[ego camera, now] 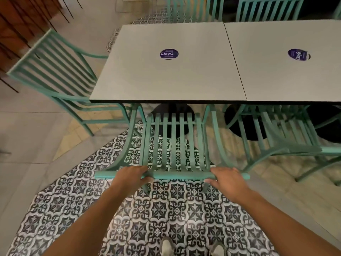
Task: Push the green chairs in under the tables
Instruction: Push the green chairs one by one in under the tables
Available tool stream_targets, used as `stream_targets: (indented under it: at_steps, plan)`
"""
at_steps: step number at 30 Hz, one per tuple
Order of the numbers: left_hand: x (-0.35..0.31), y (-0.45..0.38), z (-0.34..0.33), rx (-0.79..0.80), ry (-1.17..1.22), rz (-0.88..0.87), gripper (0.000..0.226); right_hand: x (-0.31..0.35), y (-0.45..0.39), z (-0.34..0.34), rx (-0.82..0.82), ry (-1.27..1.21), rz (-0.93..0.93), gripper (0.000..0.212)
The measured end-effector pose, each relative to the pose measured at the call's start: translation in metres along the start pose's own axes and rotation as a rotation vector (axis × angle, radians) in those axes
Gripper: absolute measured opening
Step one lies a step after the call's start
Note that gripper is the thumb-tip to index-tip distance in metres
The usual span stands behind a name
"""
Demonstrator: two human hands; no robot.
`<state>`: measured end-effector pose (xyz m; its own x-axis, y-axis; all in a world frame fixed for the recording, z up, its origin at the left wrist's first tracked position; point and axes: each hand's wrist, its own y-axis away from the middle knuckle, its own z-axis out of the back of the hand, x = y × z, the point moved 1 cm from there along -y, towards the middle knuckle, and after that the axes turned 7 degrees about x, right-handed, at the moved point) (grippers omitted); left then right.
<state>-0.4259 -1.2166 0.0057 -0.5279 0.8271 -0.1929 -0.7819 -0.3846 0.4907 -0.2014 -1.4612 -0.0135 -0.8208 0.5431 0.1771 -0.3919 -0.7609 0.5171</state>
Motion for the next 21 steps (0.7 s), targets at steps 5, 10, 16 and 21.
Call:
stream_targets:
  at_steps: [5,10,16,21]
  plan:
    - [0.016,-0.005,0.003,-0.018,0.022,-0.002,0.029,0.012,-0.007,0.009,-0.024,-0.004,-0.008,0.076]
    - [0.062,-0.004,-0.009,-0.319,0.4,0.232,0.045,0.014,0.004,-0.002,-0.347,-0.226,-0.275,0.074]
    - [0.099,0.018,-0.012,-0.391,1.669,0.865,0.048,-0.009,0.004,-0.02,-0.495,-2.046,-0.838,0.074]
    - [0.087,0.009,-0.008,-0.295,2.091,0.858,0.021,-0.006,-0.018,-0.015,-0.411,-2.349,-0.717,0.038]
